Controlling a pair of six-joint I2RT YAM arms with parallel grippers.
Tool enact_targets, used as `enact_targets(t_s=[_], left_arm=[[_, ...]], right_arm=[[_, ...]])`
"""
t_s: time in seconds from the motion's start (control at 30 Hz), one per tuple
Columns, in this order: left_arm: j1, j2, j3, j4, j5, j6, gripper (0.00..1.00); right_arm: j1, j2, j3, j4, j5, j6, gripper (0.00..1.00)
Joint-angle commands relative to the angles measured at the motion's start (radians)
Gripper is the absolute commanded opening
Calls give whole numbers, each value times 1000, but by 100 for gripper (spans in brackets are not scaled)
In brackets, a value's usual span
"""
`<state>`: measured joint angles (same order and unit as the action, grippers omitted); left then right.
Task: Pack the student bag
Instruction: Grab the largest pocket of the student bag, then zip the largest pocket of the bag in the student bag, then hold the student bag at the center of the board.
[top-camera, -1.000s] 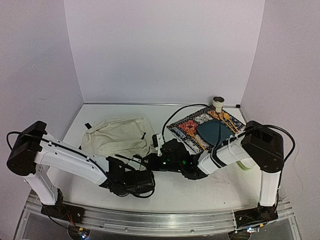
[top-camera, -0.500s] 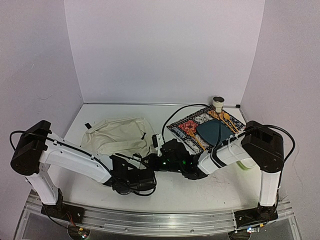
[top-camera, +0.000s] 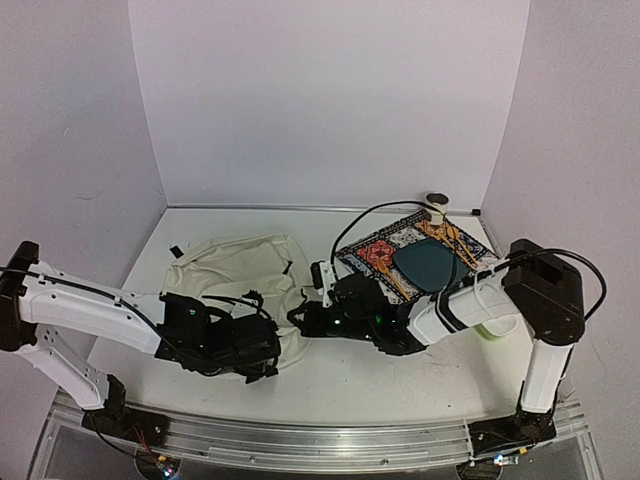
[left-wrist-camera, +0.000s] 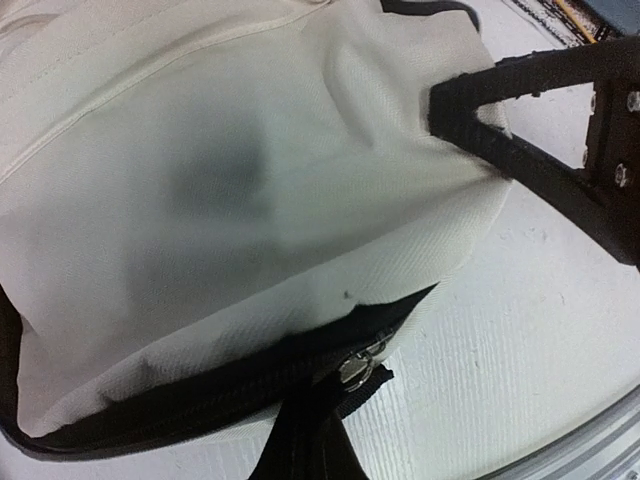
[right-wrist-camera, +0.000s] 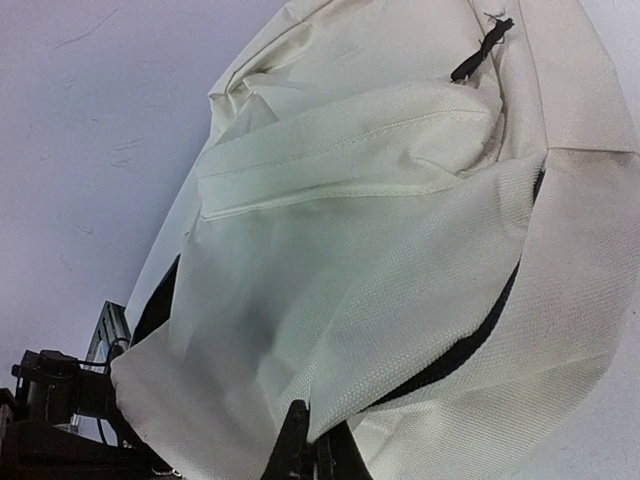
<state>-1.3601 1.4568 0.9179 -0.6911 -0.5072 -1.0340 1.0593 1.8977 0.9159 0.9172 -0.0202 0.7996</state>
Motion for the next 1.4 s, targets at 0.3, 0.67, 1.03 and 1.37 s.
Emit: enact_targets(t_s=[0.3, 0.67, 1.03, 1.37], left_arm=[[9, -119, -146, -107, 70, -58, 0], [63, -249, -194, -44, 75, -30, 0], [69, -121, -60, 221, 162, 198, 0], [141, -153, -100, 347, 277, 264, 0]], right_arm=[[-232, -156, -61, -217, 126, -129, 0], [-273, -181, -26, -293, -10, -177, 11], [-152, -377, -152, -246, -175, -462, 61], [-48, -390, -243, -153, -260, -1053, 77]])
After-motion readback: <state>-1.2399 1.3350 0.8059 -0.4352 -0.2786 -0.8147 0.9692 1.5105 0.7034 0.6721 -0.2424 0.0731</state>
